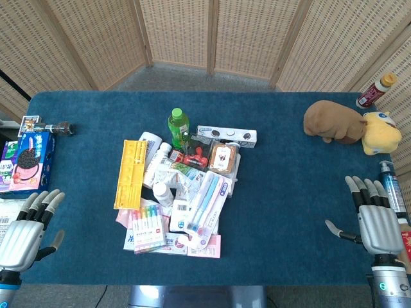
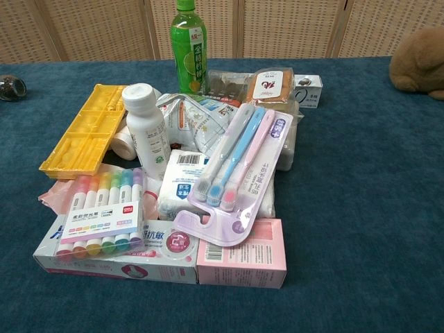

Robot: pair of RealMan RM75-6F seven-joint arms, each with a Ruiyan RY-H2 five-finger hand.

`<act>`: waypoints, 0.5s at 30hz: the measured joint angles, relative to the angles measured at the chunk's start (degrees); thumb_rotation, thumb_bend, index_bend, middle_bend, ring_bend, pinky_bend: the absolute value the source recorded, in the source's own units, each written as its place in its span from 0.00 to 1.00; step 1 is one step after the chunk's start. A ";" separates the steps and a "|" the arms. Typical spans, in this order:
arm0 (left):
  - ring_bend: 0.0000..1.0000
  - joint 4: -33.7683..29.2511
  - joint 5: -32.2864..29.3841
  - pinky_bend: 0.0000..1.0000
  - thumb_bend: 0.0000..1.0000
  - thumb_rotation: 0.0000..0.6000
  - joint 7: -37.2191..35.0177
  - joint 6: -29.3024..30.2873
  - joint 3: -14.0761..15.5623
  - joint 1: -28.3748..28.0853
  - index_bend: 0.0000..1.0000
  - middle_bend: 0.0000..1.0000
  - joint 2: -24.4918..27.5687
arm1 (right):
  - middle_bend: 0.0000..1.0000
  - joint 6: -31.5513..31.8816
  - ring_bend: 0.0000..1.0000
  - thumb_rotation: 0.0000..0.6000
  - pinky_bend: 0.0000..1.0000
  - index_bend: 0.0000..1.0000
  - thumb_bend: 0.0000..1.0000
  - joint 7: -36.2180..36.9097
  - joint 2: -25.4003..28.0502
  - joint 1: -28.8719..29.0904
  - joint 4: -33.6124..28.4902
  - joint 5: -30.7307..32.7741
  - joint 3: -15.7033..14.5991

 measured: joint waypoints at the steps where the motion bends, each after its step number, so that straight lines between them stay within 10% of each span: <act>1: 0.00 0.05 -0.06 0.00 0.48 1.00 -0.04 -0.08 0.01 -0.02 0.00 0.01 -0.01 | 0.00 0.01 0.00 0.62 0.00 0.00 0.22 0.14 -0.14 0.04 0.07 -0.23 0.03; 15: 0.00 -0.17 0.89 0.00 0.48 1.00 -3.70 -3.37 0.09 -2.50 0.00 0.01 1.47 | 0.00 -0.32 0.00 0.62 0.00 0.00 0.22 3.78 0.31 -0.11 -0.05 -2.64 -0.33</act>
